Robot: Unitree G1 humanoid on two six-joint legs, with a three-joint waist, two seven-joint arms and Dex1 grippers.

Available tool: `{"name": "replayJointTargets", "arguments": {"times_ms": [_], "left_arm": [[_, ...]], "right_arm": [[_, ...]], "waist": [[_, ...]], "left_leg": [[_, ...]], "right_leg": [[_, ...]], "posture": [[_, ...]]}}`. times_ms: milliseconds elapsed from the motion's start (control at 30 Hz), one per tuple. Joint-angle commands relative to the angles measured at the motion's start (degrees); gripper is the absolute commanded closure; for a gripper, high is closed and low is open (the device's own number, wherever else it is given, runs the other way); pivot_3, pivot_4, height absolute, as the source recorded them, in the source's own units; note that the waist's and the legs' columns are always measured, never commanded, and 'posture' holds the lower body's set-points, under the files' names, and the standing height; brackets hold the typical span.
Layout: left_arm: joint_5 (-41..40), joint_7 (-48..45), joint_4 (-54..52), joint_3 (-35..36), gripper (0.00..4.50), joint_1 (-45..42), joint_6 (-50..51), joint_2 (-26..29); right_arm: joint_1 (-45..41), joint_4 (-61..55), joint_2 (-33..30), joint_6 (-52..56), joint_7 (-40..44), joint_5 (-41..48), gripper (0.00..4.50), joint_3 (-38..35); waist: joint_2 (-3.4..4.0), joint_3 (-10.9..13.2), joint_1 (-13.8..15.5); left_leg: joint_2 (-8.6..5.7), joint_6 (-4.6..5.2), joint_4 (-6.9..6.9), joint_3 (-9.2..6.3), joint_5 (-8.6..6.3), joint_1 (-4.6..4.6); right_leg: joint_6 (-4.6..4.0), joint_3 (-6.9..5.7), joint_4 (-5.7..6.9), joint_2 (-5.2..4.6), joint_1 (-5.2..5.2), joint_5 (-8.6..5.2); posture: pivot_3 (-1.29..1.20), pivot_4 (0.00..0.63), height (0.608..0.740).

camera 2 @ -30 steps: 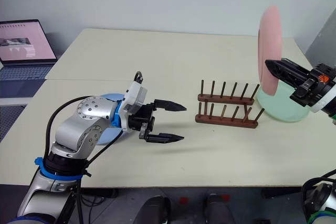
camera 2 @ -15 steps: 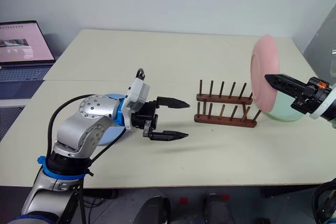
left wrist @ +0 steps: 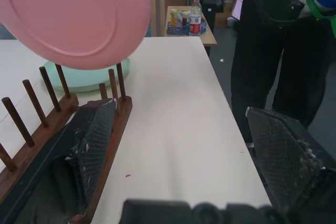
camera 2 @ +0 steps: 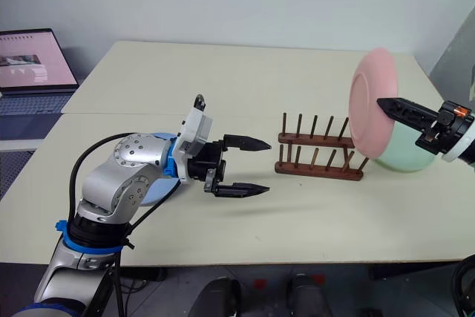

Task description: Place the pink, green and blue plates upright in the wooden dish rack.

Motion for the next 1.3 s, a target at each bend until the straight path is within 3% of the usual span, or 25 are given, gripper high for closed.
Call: {"name": "replayJointTargets", "arguments": {"times_ms": [33, 367, 500, 633, 733, 833, 867, 1000, 1100, 1200, 1300], "left_arm": [[-1.3, 0.37, -1.63, 1.13, 0.14, -0.33, -0.52, -0.44], [-4.73, 1.22, -1.27, 2.74, 0.14, -1.89, 1.33, -2.12], [-5.9, 1.5, -1.48, 2.96, 0.14, -2.0, 2.44, -2.15], [-6.45, 2.03, -1.36, 2.92, 0.07, -2.03, 4.09, -1.94], [-5.87, 3.23, -0.47, 2.8, 0.0, -2.4, 4.47, -2.35], [-5.76, 3.56, -0.12, 2.67, 0.0, -2.83, 4.54, -2.44], [-5.75, 3.56, -0.2, 2.58, 0.0, -2.9, 4.5, -2.41], [-2.91, 3.18, -0.74, 1.32, 0.0, -3.31, 1.09, -2.01], [-1.07, 2.6, -1.28, 0.28, 0.0, -3.41, -1.14, -1.92], [0.82, 1.01, -2.59, -1.73, 0.0, -3.2, -2.99, -1.27], [1.79, 1.16, -3.43, -2.92, 0.0, -3.11, -3.63, -1.78]], "right_arm": [[0.21, -0.32, -0.59, -2.52, -0.37, 1.73, 4.48, -0.19], [-1.16, 4.28, 0.19, -4.54, -2.21, 0.56, 4.48, 4.45], [-1.58, 4.78, 0.19, -6.48, -3.49, -1.87, 3.45, 4.79], [-2.07, 4.96, -0.59, -8.2, -3.44, -2.81, 2.03, 3.78], [-3.1, 6.04, -2.44, -10.16, -2.46, -5.16, 0.9, 2.25], [-1.09, 6.05, -8.01, -12.97, 3.65, -12.04, 0.04, 1.82], [-0.31, 5.95, -9.26, -13.73, 5.57, -13.75, 0.04, 1.87], [14.08, 0.79, -19.77, -27.69, 21.28, -34.56, 0.04, 7.05], [23.25, -1.23, -23.33, -38.12, 28.22, -46.76, 0.04, 9.75], [29.85, -0.5, -26.94, -46.06, 29.78, -59.89, 0.04, 16.05], [27.65, 2.73, -26.04, -51.32, 28.77, -67.41, 0.04, 23.47]], "waist": [[0.0, 0.0, -0.03], [0.0, 0.0, -0.07], [0.0, 0.0, -0.05], [0.0, 0.0, -0.05], [0.0, 0.0, -0.03], [0.05, 0.02, 0.02], [0.05, 0.02, 0.06], [0.07, 0.01, 0.34], [0.08, 0.0, 0.14], [0.14, -0.04, -0.13], [0.13, -0.03, -0.2]], "left_leg": [[0.0, 0.0, 0.0, -0.01, 0.0, 0.0], [0.01, 0.0, 0.0, -0.01, 0.0, 0.0], [0.01, 0.0, -0.01, -0.02, 0.0, -0.01], [0.01, 0.0, -0.01, -0.01, 0.0, -0.05], [0.0, 0.0, 0.0, 0.0, 0.0, -0.13], [-0.01, 0.0, 0.0, 0.01, 0.0, -0.22], [-0.01, 0.0, -0.01, 0.01, 0.0, -0.23], [-0.02, 0.0, 0.0, 0.02, 0.0, -0.38], [-0.01, 0.0, 0.01, 0.02, -0.01, -0.38], [-0.02, 0.0, 0.05, 0.02, 0.0, -0.3], [-0.02, 0.0, 0.07, 0.03, 0.0, -0.16]], "right_leg": [[0.0, 0.0, 0.0, 0.0, 0.0, 0.0], [0.0, 0.01, 0.0, 0.03, -0.02, 0.0], [0.02, 0.01, 0.0, 0.05, -0.02, 0.01], [0.02, 0.01, 0.0, 0.05, -0.07, 0.01], [0.04, 0.02, 0.02, 0.05, -0.16, 0.02], [0.07, 0.02, 0.02, 0.05, -0.25, 0.04], [0.07, 0.01, 0.0, 0.05, -0.24, 0.04], [0.08, -0.05, -0.07, 0.09, -0.26, 0.01], [0.1, -0.02, -0.07, 0.1, -0.28, 0.01], [0.09, 0.08, 0.0, 0.1, -0.28, 0.01], [-0.11, 0.12, 0.03, 0.11, -0.23, -0.08]], "posture": [[0.0, 0.15, 0.74], [0.0, 0.15, 0.74], [0.0, 0.15, 0.74], [0.0, 0.15, 0.74], [0.0, 0.15, 0.74], [0.0, 0.15, 0.74], [0.0, 0.15, 0.74], [0.0, 0.15, 0.74], [0.0, 0.15, 0.74], [0.0, 0.15, 0.74], [0.0, 0.15, 0.74]]}}
